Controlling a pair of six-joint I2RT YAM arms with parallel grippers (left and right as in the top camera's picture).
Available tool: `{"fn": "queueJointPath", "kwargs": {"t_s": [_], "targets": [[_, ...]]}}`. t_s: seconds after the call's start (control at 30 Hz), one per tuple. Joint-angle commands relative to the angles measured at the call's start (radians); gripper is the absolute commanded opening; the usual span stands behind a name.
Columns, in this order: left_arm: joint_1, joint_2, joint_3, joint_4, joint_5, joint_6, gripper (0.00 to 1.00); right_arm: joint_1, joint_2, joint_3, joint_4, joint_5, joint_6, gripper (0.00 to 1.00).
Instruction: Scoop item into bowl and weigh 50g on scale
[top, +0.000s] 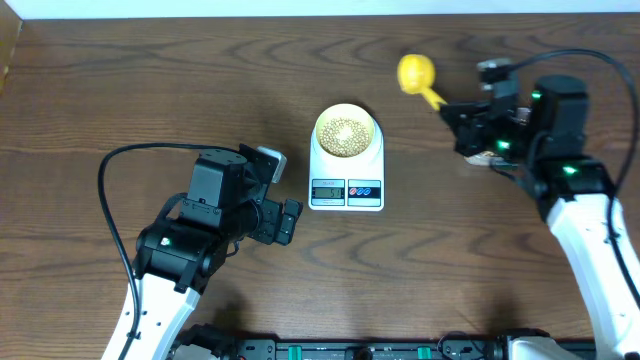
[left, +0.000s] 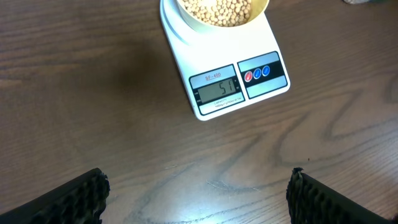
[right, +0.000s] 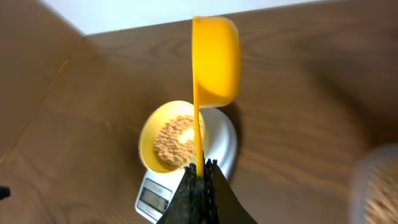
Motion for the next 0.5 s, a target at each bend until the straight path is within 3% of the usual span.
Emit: {"fn": "queueJointPath", "kwargs": {"t_s": [0.0,0.23,0.47], "targets": [[-0.002,-0.001,0.000,0.002,-0.010,0.002,0.94,-0.080,-0.042,0.010,-0.062,-0.011,0.031,0.01],[-0.002,-0.001,0.000,0.002,-0.010,0.002,0.94,-0.258,-0.077,0.010,-0.257,0.002,0.011,0.01],[-0.002,-0.001,0.000,0.002,-0.010,0.002,0.93,-0.341,-0.077,0.010,-0.293,0.050,-0.044,0.01]]}}
